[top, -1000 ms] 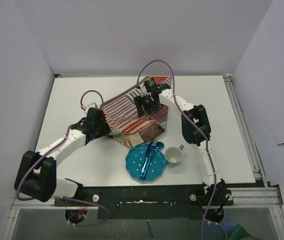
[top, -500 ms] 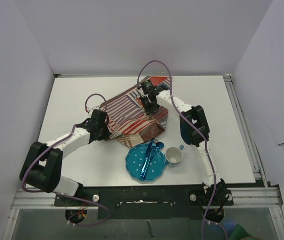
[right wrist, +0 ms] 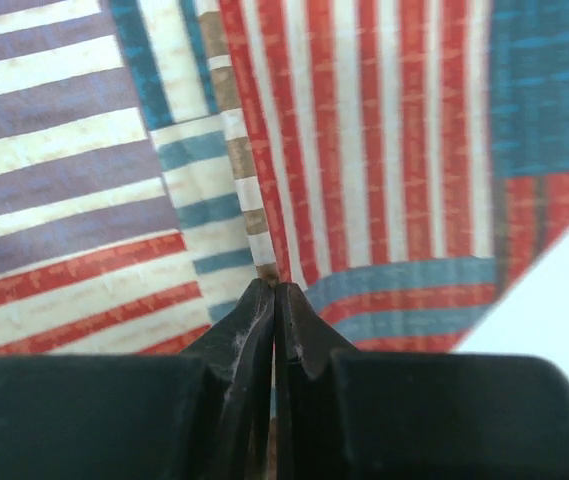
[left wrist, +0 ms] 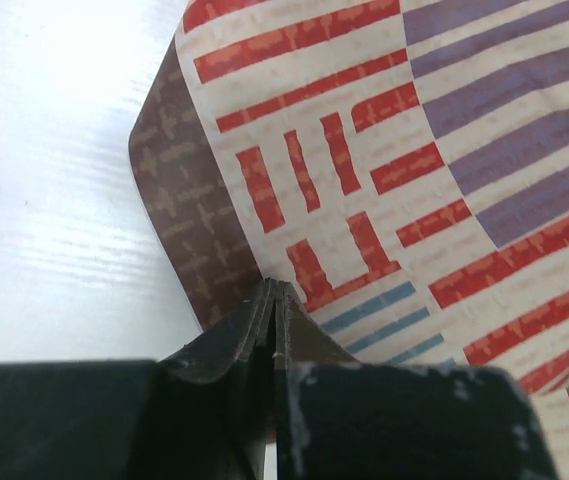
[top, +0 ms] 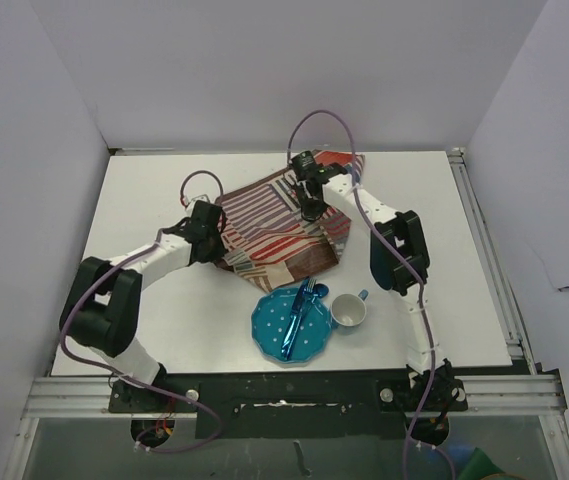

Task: Set the dinner table for one person
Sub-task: Flatten out the napkin at the center of the board.

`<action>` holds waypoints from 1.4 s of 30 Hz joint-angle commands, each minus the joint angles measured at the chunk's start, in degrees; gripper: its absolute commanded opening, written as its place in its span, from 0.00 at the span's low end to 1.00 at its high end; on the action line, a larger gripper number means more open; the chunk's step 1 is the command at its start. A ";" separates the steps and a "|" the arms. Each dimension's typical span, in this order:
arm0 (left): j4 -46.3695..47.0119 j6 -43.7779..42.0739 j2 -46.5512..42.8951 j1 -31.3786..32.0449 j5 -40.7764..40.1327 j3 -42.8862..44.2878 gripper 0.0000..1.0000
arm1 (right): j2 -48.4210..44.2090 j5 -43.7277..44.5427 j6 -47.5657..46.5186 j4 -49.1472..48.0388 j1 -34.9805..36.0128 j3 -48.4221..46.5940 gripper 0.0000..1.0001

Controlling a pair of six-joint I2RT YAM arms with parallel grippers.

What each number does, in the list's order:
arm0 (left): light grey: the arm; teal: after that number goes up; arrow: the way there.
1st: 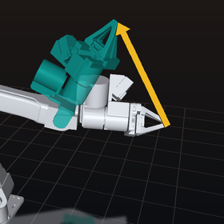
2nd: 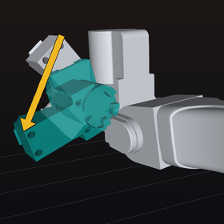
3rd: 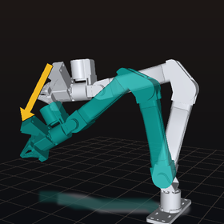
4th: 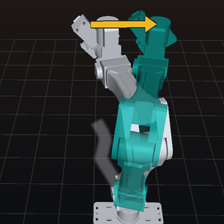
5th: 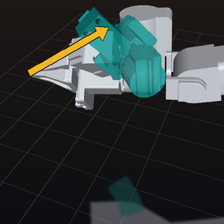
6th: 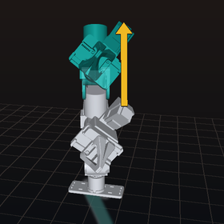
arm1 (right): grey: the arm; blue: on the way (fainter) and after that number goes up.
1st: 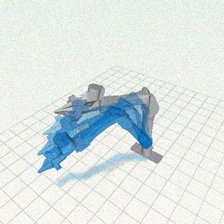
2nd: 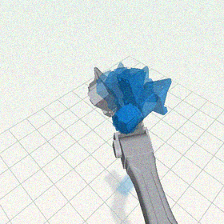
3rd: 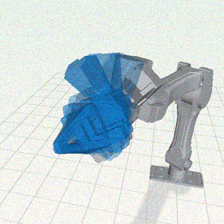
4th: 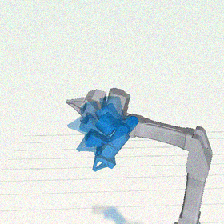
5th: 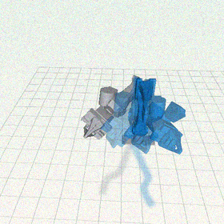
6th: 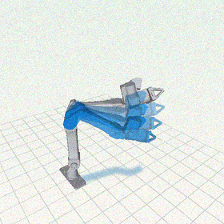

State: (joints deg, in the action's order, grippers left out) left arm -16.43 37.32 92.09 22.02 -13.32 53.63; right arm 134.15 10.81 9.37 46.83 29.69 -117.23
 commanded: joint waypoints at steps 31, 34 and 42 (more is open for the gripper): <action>-6.16 -3.80 8.44 -4.99 3.69 13.38 0.39 | -12.03 -9.65 -1.88 -0.51 -3.21 10.39 0.64; -7.08 -3.53 3.84 -4.60 3.17 10.71 0.39 | -9.67 -10.22 -1.81 0.62 -1.93 8.72 0.64; -8.27 -2.65 -4.07 -2.95 2.30 5.29 0.40 | -7.85 -9.86 -0.93 -1.30 -0.69 12.26 0.65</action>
State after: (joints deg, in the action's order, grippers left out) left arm -24.34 33.91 91.35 18.50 -9.85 60.18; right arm 127.42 1.30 8.32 46.59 29.06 -105.73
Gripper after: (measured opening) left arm 0.400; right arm 0.644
